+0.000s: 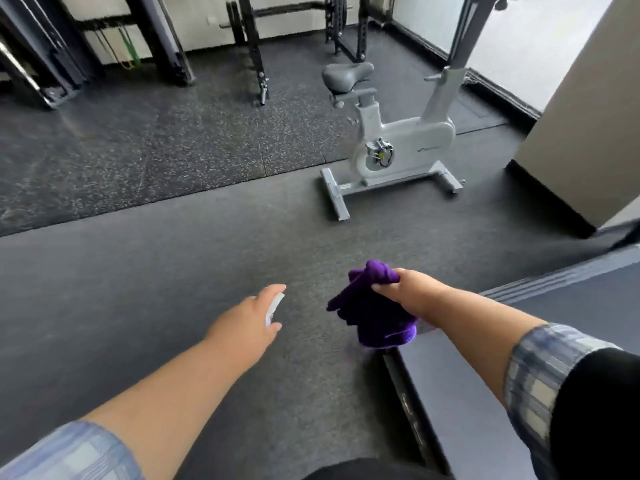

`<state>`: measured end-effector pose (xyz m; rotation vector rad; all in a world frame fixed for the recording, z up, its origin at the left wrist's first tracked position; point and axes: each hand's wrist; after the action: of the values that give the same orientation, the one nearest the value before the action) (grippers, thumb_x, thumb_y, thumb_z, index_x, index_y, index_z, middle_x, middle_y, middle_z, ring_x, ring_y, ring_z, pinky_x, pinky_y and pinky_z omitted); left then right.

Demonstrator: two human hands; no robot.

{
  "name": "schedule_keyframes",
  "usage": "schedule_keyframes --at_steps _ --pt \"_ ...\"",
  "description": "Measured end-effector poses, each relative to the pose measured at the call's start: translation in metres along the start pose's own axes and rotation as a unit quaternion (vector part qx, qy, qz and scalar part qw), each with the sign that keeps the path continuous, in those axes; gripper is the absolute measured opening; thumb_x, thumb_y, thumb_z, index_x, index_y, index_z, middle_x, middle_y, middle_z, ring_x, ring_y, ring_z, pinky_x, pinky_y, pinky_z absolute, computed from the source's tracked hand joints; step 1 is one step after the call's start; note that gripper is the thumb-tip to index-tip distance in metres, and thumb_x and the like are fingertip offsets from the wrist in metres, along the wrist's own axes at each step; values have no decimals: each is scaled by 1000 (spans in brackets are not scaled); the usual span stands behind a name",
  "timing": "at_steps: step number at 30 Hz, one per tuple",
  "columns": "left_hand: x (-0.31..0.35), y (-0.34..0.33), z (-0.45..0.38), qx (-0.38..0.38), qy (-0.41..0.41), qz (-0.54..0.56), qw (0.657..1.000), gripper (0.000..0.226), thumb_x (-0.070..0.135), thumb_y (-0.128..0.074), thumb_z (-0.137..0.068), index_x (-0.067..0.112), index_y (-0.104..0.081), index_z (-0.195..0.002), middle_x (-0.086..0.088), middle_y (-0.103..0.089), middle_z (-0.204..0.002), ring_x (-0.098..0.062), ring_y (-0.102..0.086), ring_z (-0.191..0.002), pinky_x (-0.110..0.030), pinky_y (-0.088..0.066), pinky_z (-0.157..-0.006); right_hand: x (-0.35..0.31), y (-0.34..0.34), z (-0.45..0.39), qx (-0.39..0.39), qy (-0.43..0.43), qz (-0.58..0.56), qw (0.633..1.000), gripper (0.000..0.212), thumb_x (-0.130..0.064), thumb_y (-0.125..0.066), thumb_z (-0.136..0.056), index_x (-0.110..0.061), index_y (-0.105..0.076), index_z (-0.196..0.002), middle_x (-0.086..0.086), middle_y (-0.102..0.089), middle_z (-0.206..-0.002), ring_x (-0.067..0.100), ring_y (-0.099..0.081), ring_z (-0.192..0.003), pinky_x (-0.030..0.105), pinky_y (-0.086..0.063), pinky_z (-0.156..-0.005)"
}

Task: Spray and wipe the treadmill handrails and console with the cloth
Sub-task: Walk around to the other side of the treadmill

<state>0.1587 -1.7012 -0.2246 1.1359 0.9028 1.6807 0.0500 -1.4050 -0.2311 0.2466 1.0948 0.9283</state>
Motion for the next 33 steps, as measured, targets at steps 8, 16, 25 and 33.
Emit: schedule_keyframes --at_steps 8,16,25,33 --pt "63 77 -170 27 -125 -29 991 61 39 -55 -98 53 -17 -144 7 -56 -128 -14 -60 -106 -39 -52 -85 -33 93 -67 114 -4 -79 990 16 -53 -64 -90 -38 -63 -84 -14 -68 -85 5 -62 -80 25 -42 -69" --pt "191 129 -358 43 -253 -121 959 62 48 -52 -98 60 -10 -142 18 -52 -123 -9 -57 -90 -29 -46 -73 -17 232 -189 177 -30 -87 980 31 -61 -57 -90 -31 -59 -88 -1 -69 -96 22 -63 -91 28 -40 -75" --pt "358 171 -546 12 -378 -55 924 71 40 -62 -95 41 -25 -155 12 -44 -151 -12 -47 -134 -29 -38 -105 18 412 -257 322 -107 -43 940 41 -75 -44 -82 -37 -57 -72 -10 -61 -72 13 -59 -67 30 -40 -58" --pt "544 175 -694 1 -553 -109 826 75 41 -62 -96 39 -17 -156 5 -55 -136 -14 -58 -116 -27 -42 -100 61 533 -294 423 -223 17 878 47 -70 -42 -88 -27 -62 -93 -2 -71 -84 23 -67 -77 35 -50 -70"
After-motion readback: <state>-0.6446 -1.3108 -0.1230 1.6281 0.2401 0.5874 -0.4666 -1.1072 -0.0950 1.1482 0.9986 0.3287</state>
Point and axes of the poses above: each hand's wrist, its own z-axis away from the middle knuckle, its own y-axis out of the back of the hand, x = y × z
